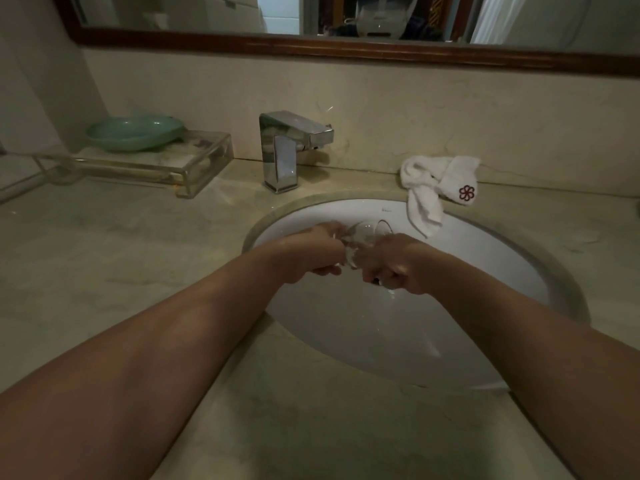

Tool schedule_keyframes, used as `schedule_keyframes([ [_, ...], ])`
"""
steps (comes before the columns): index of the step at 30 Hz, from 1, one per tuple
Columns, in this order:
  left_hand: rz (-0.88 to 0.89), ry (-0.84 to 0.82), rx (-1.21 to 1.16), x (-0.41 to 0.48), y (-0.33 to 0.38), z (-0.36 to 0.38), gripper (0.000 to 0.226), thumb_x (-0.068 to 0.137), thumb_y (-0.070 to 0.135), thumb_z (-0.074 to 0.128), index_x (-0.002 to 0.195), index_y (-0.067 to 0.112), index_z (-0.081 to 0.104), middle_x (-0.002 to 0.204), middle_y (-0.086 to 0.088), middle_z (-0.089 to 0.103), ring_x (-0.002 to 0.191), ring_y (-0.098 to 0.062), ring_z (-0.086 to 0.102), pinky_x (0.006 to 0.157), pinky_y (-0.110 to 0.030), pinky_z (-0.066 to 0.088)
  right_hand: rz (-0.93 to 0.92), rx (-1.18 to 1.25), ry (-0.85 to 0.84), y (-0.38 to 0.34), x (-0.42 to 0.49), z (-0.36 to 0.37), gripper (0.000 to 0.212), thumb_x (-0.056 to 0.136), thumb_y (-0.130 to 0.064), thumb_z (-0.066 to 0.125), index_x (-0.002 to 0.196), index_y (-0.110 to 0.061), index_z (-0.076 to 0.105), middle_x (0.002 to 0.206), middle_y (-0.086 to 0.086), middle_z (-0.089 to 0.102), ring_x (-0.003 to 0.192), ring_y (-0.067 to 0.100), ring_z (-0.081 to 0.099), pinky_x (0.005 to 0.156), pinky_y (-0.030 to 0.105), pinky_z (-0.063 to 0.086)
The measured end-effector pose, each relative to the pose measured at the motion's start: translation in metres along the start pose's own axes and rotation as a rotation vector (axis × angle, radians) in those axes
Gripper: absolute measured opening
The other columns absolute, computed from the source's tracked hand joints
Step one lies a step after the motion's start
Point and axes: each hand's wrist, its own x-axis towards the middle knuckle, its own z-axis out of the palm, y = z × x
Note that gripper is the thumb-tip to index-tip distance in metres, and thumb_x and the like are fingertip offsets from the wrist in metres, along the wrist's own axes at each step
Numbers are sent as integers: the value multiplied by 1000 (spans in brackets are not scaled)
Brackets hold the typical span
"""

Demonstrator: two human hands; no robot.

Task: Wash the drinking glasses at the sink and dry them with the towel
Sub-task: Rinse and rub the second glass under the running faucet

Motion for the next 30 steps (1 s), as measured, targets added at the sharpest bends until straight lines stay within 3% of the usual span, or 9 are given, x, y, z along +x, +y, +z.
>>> schedule_keyframes([
  [4,-139,149,-335,5,4,-1,14,89,11,45,87,10,59,84,-9,58,62,-21,51,56,-28,39,67,331,-229,0,2,-4,26,109,-10,35,93,-7,55,53,-2,55,39,1,27,32,12,20],
  [7,-183,97,-275,9,-1,-1,42,84,50,43,83,11,60,79,-12,58,59,-22,49,53,-28,37,74,315,-245,3,3,-1,7,103,-6,51,102,-6,58,75,5,61,44,1,34,36,10,21],
  [10,-193,6,-164,9,-4,0,69,88,73,34,90,12,68,80,-10,61,61,-20,48,53,-27,37,3,89,-129,6,3,1,19,93,-10,70,110,-7,64,80,8,66,48,7,43,41,16,24],
  [12,-194,-52,-132,7,-2,0,73,90,74,31,89,13,70,79,-8,61,58,-17,47,50,-25,37,-25,-46,12,6,2,0,19,93,-23,72,107,-10,69,80,12,75,59,15,51,47,21,29],
  [15,-198,-72,-141,6,-1,1,71,95,70,29,81,14,69,77,-8,63,54,-16,47,48,-24,36,-47,-37,90,1,-1,3,15,99,-23,62,99,-9,69,71,16,75,51,16,46,48,22,31],
  [20,-196,39,-145,3,2,0,62,103,56,27,83,10,64,71,-10,62,50,-17,43,49,-24,31,8,113,-75,-6,-7,9,28,103,-4,48,78,-3,59,67,14,67,36,6,33,38,16,22],
  [23,-190,38,-97,2,2,2,58,106,54,26,89,14,63,72,-10,62,47,-16,42,50,-23,29,43,170,-202,0,-3,6,21,103,0,46,88,-6,59,73,11,68,36,3,38,35,12,23],
  [26,-174,15,-94,0,1,3,55,107,58,25,97,18,62,68,-8,64,44,-15,41,49,-22,29,9,43,-132,4,2,1,11,97,-1,60,106,-4,64,75,10,72,46,7,40,39,16,24],
  [30,-162,-64,-79,-2,2,4,69,104,68,21,94,18,68,74,-10,64,46,-14,41,49,-23,30,-65,-73,-10,6,-2,-4,21,87,-19,78,103,-7,72,72,13,75,57,17,45,47,20,29],
])
